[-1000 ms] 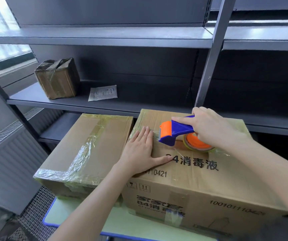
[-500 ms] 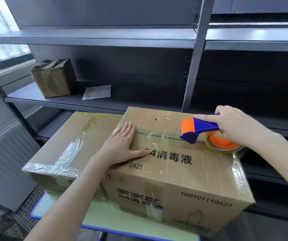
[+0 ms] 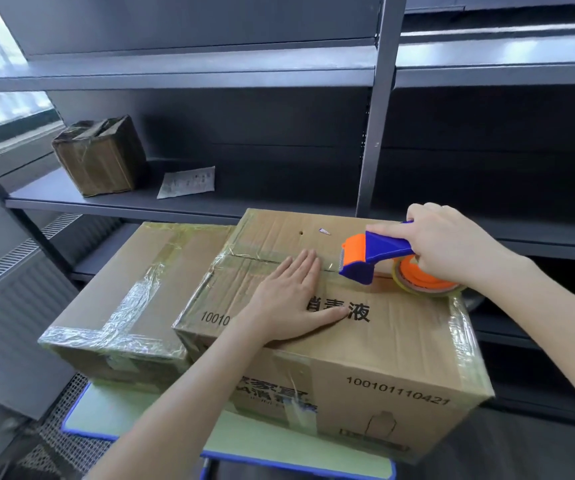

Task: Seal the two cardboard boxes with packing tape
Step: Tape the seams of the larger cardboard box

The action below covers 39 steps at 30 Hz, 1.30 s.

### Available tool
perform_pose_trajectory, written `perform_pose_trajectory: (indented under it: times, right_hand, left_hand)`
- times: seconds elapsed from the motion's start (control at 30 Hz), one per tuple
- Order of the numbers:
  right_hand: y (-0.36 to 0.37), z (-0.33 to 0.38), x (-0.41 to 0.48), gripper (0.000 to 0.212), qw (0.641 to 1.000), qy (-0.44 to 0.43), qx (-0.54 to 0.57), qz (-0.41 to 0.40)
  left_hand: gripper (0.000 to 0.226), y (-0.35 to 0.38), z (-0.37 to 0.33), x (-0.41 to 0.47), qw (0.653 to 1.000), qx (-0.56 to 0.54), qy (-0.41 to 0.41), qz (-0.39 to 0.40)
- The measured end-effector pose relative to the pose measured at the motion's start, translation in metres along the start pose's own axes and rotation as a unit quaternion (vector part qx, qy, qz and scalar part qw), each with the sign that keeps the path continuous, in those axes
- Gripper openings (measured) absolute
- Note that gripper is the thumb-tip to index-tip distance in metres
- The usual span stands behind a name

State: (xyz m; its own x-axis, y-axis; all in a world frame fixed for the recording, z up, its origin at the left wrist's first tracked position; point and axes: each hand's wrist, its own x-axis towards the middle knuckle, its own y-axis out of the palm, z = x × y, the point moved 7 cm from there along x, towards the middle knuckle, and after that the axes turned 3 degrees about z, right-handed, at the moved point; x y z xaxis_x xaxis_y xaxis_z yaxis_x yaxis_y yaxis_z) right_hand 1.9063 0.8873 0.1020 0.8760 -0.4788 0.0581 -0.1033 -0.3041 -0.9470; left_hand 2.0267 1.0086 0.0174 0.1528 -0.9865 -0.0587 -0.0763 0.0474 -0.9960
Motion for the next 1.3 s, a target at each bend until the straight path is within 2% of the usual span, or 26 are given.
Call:
perform_pose_trajectory:
  times: [0.13,0.47,0.73,1.0,1.17,1.3]
  right_hand:
    - [-0.003,0.002,0.001,0.065,1.000,0.006,0.006,-0.003]
    - [-0.012,0.027,0.018,0.058,0.999,-0.010,0.027,-0.024]
    - [-0.006,0.019,0.011,0.068,0.999,-0.034,0.012,-0.004]
    - [-0.003,0.002,0.003,0.068,0.999,-0.035,0.031,-0.007]
    - [0.010,-0.054,-0.031,0.078,0.998,0.026,0.030,0.039]
    - [0.021,-0.052,-0.045,0.072,0.996,0.040,0.060,0.047]
  left_hand:
    - [0.110,0.001,0.006,0.001,1.000,-0.013,-0.001,0.005]
    - [0.105,-0.004,0.044,-0.005,1.000,-0.022,0.001,0.014]
    - [0.109,-0.001,0.045,-0.005,0.999,-0.038,0.002,0.004]
    - [0.112,0.001,0.048,-0.009,0.998,-0.057,-0.013,0.004]
    - [0.110,-0.002,0.048,-0.008,0.998,-0.051,-0.018,0.019]
    - [0.119,-0.009,0.030,-0.001,0.999,0.011,-0.048,0.022]
